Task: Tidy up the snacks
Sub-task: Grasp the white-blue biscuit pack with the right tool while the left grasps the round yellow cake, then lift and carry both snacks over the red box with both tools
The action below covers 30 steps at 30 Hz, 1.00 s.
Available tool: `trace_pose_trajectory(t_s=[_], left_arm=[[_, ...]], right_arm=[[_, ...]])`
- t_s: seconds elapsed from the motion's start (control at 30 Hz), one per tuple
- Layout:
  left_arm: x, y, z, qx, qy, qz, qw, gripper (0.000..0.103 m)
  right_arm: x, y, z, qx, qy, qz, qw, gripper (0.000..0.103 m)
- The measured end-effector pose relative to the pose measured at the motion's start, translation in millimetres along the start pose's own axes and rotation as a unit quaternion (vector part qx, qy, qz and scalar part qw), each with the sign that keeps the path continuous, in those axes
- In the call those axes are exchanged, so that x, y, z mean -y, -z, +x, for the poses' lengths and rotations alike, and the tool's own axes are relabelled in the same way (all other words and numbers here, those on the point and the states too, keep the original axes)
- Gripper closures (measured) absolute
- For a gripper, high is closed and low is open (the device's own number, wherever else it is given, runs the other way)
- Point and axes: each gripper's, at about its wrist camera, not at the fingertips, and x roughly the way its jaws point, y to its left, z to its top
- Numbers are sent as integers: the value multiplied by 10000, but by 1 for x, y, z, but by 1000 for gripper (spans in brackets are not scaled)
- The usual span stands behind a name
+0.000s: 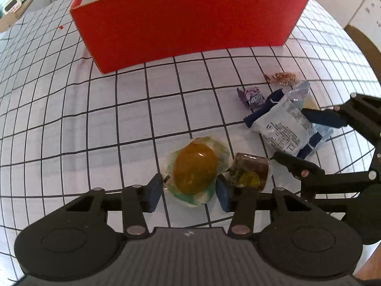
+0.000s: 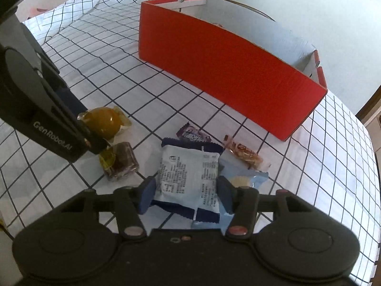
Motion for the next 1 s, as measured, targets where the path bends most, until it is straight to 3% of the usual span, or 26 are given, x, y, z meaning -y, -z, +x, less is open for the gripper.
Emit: trace_pose_trajectory(t_s=[0.43,1.0], left_arm=[[-26,11,-20,199,197,-797,9964,59],[-24,-4,-95,965,40,-1105,9892,59]], right_arm=[[13,1,-21,157,-80,789,9967,52],[35,-30,-82,797,-225,1476,9856,52]])
